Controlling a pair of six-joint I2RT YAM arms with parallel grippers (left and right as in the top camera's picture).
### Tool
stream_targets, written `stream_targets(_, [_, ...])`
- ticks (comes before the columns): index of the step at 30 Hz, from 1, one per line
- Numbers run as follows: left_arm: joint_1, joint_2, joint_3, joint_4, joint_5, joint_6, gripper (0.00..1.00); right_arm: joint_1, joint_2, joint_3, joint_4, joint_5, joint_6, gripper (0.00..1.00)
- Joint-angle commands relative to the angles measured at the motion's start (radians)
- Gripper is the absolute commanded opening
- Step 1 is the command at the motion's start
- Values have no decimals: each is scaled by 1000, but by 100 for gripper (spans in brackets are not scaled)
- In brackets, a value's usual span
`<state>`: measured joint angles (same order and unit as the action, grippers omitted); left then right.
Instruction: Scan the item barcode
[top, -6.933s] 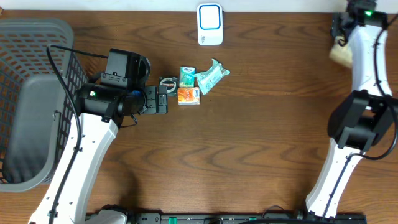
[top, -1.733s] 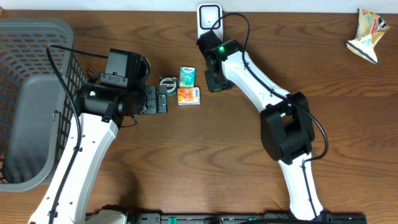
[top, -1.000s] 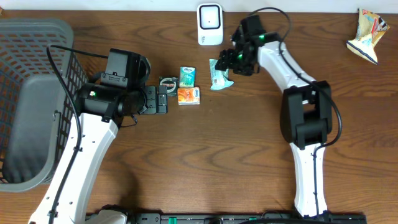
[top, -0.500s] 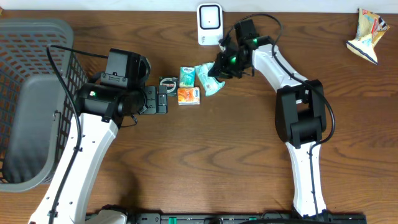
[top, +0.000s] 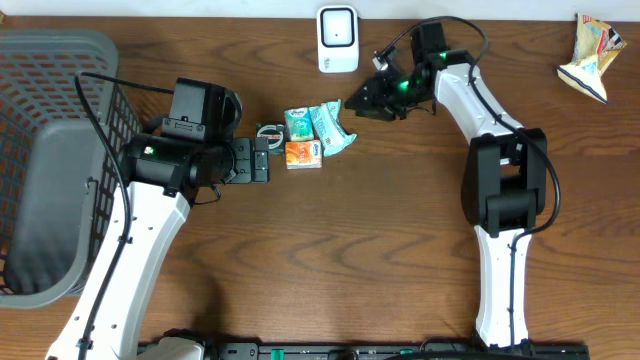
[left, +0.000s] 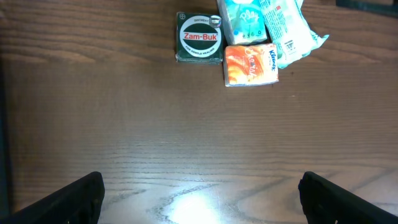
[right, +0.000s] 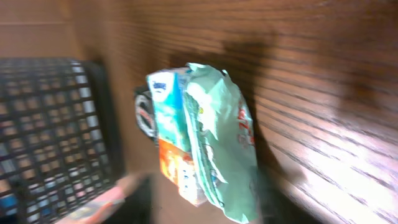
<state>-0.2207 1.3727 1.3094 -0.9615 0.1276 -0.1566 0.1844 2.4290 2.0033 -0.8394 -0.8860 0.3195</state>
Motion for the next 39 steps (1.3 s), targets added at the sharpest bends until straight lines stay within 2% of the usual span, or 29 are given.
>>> stream_targets(1, [1, -6, 11, 0, -5, 6, 98, 55, -40, -3, -27, 220, -21, 72])
stream_targets(5, [1, -6, 11, 0, -5, 6, 98, 119, -37, -3, -11, 352, -21, 83])
stream_targets(10, [1, -6, 11, 0, -5, 6, 98, 210, -35, -3, 22, 526, -11, 84])
stream_targets(12, [1, -6, 11, 0, -5, 6, 98, 235, -33, -3, 33, 592, 11, 78])
stream_targets(16, [1, -6, 11, 0, -6, 6, 98, 247, -20, -3, 48, 604, 26, 64])
stream_targets(22, [1, -6, 11, 0, -5, 6, 98, 220, -5, -3, 51, 566, 31, 26])
stream_targets(24, [1, -6, 11, 0, -5, 6, 98, 217, -5, -3, 54, 529, 31, 5])
stream_targets(25, [1, -6, 11, 0, -5, 6, 98, 217, -5, -3, 54, 521, 31, 1])
stream_targets(33, [1, -6, 11, 0, -6, 6, 98, 227, -5, -3, 40, 490, 20, 1])
stream_targets(39, [1, -6, 11, 0, -5, 6, 98, 182, -29, -3, -7, 461, 21, 1])
